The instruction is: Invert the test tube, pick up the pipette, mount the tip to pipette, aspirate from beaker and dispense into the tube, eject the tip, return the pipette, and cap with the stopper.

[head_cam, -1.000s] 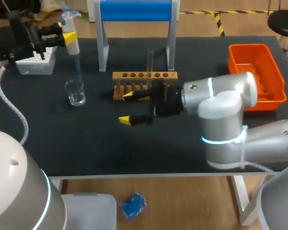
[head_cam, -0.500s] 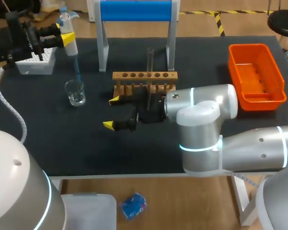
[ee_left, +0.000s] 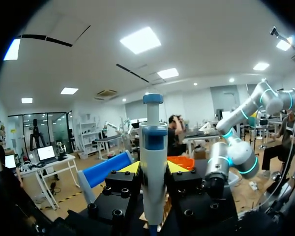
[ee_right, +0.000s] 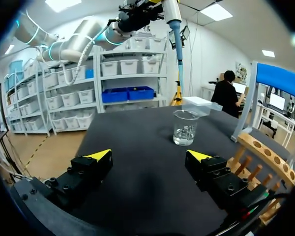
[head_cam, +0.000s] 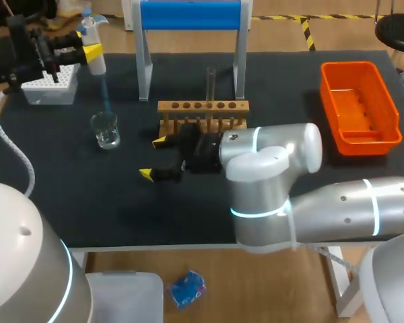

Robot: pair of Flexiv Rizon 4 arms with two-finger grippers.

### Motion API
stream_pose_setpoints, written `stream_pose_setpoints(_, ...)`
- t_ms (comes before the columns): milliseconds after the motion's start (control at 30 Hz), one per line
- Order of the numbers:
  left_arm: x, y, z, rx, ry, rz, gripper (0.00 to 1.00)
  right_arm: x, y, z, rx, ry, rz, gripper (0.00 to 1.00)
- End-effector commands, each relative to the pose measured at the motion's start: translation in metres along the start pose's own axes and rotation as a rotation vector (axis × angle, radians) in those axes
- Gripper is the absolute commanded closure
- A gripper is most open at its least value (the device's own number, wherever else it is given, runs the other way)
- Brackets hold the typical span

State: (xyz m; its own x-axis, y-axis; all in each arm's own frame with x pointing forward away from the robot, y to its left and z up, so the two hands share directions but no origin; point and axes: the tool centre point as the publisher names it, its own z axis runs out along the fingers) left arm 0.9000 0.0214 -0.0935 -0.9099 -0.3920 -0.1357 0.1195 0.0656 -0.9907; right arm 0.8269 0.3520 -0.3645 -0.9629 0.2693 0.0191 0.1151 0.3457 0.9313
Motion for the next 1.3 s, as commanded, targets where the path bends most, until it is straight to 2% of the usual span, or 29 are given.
stream_pose_setpoints(33, -0.010, 0.007, 0.001, -0.001, -0.001, 0.004, 1.00, 0.000, 0.005, 0.033, 0.050, -0.030, 0.002, 0.00)
stream_pose_setpoints(500, -0.020, 0.022, -0.006, -0.003, -0.020, 0.006, 1.00, -0.019, -0.001, 0.061, 0.105, -0.022, 0.019, 0.00)
stream_pose_setpoints(900, -0.027, 0.030, -0.006, 0.001, -0.011, -0.008, 1.00, -0.037, -0.005, 0.075, 0.116, -0.037, 0.069, 0.00)
stream_pose_setpoints(1300, -0.030, 0.051, -0.002, -0.007, -0.023, 0.016, 1.00, -0.037, -0.005, 0.075, 0.116, -0.037, 0.069, 0.00)
